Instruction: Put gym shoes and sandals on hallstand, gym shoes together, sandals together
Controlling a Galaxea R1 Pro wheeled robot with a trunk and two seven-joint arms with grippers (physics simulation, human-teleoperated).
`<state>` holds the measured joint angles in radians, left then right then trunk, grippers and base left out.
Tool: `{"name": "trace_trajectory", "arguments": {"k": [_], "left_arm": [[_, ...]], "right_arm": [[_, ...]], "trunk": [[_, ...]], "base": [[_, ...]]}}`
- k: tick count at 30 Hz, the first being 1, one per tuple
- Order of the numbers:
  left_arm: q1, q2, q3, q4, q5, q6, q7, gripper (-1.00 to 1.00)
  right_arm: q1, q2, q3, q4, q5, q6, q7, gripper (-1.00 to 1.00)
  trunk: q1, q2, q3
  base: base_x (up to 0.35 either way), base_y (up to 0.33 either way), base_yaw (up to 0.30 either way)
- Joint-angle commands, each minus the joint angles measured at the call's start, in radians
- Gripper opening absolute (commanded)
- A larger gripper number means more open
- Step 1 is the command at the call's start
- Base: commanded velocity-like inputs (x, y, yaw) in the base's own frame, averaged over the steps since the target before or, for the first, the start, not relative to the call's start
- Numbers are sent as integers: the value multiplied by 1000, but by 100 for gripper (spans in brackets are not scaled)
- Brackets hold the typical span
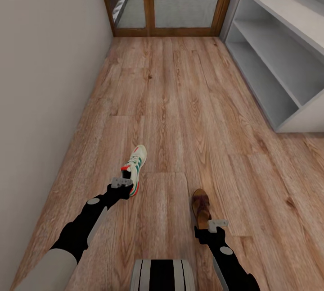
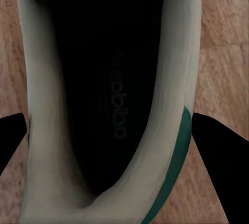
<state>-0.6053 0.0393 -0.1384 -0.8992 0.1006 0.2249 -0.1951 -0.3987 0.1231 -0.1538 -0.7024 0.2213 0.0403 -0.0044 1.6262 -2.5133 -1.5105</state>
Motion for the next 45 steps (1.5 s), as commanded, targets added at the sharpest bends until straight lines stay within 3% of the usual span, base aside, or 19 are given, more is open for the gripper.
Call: {"name": "trace_trajectory", "arguments": {"k": [1,11,21,33,45], "left_arm": [[0,1,-2,-1,10,7,-2,-100],[8,3,-4,-33,10,6,-3,-100],[-2,4,-4,-120,10,21,-2,-100],[4,4,-5,-124,10,20,-4,-100],[6,4,-7,-124,10,19,-4,-100]], "right_arm": [[0,1,-4,-2,10,4,0,100],[0,1,-4,-2,10,4,0,100],[0,1,-4,-2,10,4,0,100],[0,1,-4,-3,10,4,0,100],[0,1,-4,-3,10,4,0,100]], "trunk": [[0,0,-1],[0,0,-2],[4,-3,-55],[4,-3,-61],[10,-5,-122]], "base": [[10,0,0],[2,0,0],[0,0,0],[0,0,0],[0,0,0]]}}
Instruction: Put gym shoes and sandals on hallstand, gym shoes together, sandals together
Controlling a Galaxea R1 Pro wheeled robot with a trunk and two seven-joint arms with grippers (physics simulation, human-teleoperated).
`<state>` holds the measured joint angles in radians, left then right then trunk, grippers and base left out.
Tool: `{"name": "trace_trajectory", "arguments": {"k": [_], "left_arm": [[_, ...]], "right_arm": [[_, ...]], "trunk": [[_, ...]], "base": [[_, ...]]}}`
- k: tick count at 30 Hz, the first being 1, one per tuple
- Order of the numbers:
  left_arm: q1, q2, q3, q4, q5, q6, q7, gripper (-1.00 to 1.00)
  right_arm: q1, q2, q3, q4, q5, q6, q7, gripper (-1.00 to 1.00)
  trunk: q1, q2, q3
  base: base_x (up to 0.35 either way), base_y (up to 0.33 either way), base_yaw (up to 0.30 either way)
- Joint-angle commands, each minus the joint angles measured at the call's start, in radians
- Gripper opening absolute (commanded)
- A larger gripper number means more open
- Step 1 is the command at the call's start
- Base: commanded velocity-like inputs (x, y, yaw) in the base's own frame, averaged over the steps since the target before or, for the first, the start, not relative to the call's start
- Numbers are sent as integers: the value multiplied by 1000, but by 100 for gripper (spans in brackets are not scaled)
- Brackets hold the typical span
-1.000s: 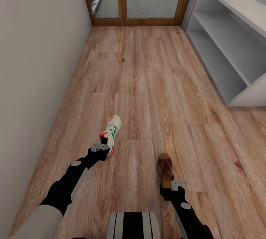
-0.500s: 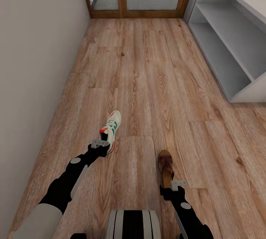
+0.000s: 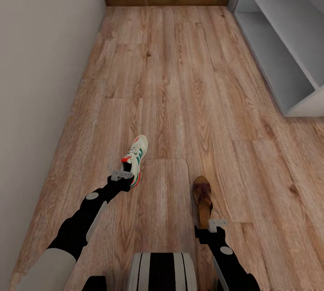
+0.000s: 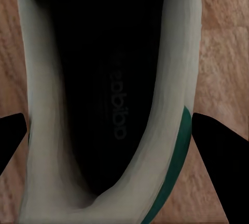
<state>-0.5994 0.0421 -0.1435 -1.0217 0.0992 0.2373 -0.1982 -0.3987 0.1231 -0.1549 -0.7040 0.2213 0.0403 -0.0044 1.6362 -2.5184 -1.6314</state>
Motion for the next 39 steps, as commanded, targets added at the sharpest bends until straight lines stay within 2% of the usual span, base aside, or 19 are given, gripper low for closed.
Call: {"name": "trace_trajectory", "arguments": {"k": [1,3,7,39], "left_arm": [[0,1,-1,-1,11,7,-1,-100],[0,0,-1,-1,11,7,-1,-100],[1,0,-1,-1,11,7,-1,-100],[3,0,-1,-1,11,6,-1,-100]], "right_arm": [[0,1,-3,-2,10,4,0,100],[0,1,-3,-2,10,4,0,100],[0,1,-4,-3,10,4,0,100],[0,1,-6,-5,11,6,0,100]], "trunk": [[0,0,-6],[1,-1,-17],[1,-1,-21],[1,-1,-22]], "base": [[0,0,0],[0,0,0],[0,0,0],[29,0,0]]}}
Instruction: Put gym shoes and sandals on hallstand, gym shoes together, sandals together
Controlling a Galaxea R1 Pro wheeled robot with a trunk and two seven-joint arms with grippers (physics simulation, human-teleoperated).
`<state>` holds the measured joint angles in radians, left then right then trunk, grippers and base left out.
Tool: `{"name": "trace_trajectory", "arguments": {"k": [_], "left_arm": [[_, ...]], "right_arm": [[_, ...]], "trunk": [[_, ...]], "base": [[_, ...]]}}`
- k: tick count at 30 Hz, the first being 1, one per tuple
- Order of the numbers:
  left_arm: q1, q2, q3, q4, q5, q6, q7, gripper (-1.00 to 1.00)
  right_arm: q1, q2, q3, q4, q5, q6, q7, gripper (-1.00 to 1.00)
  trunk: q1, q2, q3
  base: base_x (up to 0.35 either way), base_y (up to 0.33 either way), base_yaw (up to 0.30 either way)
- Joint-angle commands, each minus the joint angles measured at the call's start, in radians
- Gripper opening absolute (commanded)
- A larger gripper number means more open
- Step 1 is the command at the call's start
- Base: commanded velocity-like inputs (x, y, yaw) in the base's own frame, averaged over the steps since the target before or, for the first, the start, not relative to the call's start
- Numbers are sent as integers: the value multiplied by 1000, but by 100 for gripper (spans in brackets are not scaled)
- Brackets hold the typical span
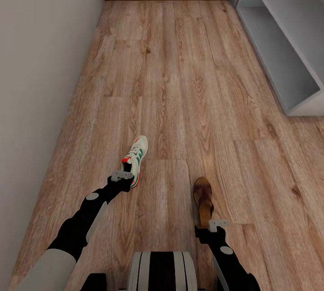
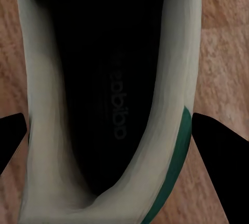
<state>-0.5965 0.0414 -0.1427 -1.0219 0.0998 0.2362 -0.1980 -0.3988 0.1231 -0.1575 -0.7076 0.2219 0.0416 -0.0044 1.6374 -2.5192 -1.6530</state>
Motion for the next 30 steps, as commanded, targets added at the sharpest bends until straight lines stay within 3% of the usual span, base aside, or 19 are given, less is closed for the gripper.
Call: {"name": "trace_trajectory", "arguments": {"k": [1,2,30], "left_arm": [[0,1,-2,-1,11,5,-1,-100],[0,1,-3,-1,11,5,-1,-100],[3,14,3,-30,18,-2,-1,-100]], "right_arm": [[0,1,-3,-2,10,4,0,100],[0,1,-4,-2,10,4,0,-100],[0,0,-3,-3,10,4,0,-100]], "trunk": [[0,0,-1],[0,0,-1],[0,0,-1]], "base": [[31,0,0],[20,0,0],[2,0,0]]}}
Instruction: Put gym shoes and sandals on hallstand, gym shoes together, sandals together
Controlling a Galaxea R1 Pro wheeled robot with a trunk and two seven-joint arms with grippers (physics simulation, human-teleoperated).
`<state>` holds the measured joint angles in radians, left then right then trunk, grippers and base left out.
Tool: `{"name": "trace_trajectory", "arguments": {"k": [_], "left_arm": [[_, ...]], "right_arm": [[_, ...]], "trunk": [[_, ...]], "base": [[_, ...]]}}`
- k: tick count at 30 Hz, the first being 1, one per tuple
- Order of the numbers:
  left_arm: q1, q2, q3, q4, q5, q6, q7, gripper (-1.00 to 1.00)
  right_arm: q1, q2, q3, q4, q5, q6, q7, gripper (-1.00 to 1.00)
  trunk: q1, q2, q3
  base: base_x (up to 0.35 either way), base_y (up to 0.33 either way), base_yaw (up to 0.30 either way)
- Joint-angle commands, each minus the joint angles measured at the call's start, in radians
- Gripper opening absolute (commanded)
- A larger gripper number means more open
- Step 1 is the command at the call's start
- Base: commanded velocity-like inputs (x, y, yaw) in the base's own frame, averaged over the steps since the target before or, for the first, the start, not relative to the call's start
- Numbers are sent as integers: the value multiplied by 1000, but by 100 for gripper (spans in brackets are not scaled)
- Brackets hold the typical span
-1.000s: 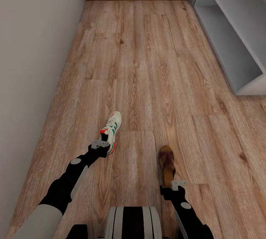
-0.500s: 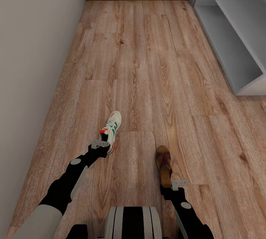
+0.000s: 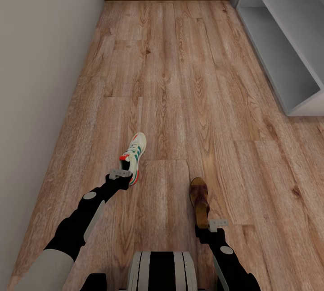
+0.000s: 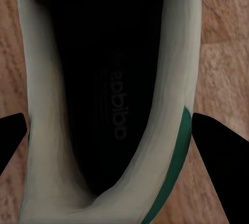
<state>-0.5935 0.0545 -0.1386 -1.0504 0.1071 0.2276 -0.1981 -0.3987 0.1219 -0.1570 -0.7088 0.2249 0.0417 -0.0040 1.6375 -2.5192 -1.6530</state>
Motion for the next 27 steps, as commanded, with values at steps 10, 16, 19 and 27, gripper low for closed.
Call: {"name": "trace_trajectory", "arguments": {"k": [10,16,19,27], "left_arm": [[0,3,2,-5,5,16,-1,-100],[1,9,5,-2,0,17,0,-100],[3,15,6,1,0,17,2,-100],[11,51,9,10,4,18,11,-100]], "right_arm": [[0,2,-1,-1,7,3,-1,-100],[1,2,0,4,9,1,1,-100],[1,2,0,5,10,1,1,-100],[1,3,2,6,11,-1,1,-100]], "trunk": [[-4,2,34],[-7,3,57],[-8,4,69],[-12,6,100]], "base": [[0,0,0],[0,0,0],[0,0,0],[0,0,0]]}}
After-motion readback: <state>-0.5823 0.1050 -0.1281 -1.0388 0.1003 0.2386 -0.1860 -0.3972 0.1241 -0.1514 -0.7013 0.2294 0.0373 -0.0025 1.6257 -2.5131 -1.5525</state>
